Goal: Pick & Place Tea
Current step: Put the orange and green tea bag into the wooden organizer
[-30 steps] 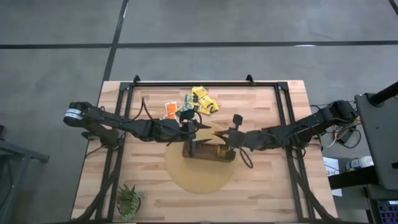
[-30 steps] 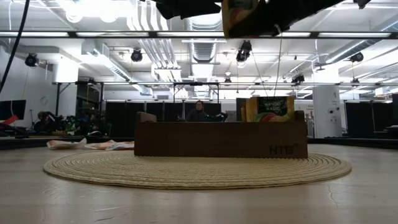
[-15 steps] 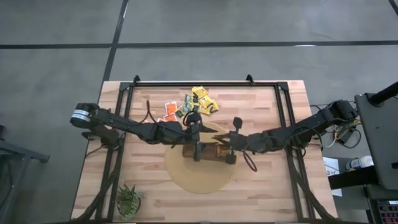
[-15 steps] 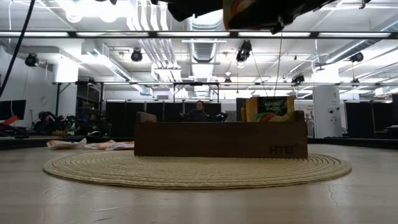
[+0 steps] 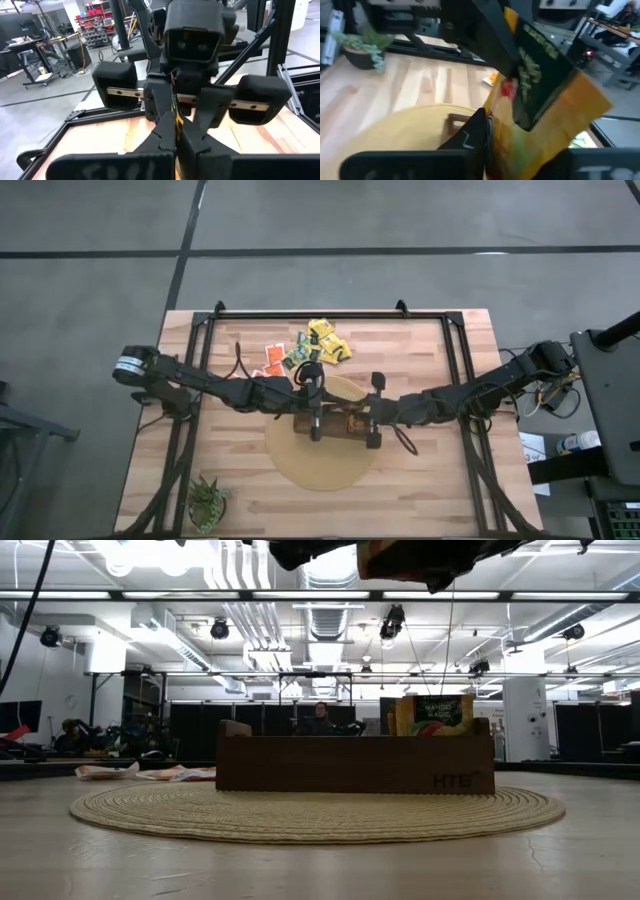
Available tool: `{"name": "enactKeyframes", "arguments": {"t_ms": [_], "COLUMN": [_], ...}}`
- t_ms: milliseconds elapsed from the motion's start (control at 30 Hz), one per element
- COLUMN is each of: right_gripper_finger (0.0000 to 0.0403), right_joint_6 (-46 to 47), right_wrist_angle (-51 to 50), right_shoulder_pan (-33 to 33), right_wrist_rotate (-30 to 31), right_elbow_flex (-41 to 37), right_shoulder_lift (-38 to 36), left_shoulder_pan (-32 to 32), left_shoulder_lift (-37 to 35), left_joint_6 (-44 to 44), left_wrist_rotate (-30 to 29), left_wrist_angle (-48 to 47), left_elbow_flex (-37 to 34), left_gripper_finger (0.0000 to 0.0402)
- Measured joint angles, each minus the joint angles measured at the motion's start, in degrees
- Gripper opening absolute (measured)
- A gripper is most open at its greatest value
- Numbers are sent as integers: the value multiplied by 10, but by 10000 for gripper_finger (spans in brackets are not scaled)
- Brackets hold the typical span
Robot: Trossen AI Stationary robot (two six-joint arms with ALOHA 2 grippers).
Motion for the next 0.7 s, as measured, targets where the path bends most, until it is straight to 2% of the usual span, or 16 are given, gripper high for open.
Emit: {"name": "enactKeyframes", "arguments": {"t_ms": [300,567,700], "right_gripper_finger": [112,193,226], "right_joint_6": [-1,28,43], "right_wrist_angle": [-3,-81,-112], "right_shoulder_pan": [0,0,0], "right_wrist_rotate": [2,2,2], "right_elbow_flex": [3,3,3], "right_shoulder_lift": [0,0,0], "left_shoulder_pan": [0,0,1], "left_shoulder_lift": [0,0,0], "left_joint_6": [2,7,-6], "left_wrist_rotate": [-3,-4,-4], "left_wrist_angle": [-33,-193,-240], "left_elbow_flex": [2,36,40], "left_gripper_finger": [1,0,0]}}
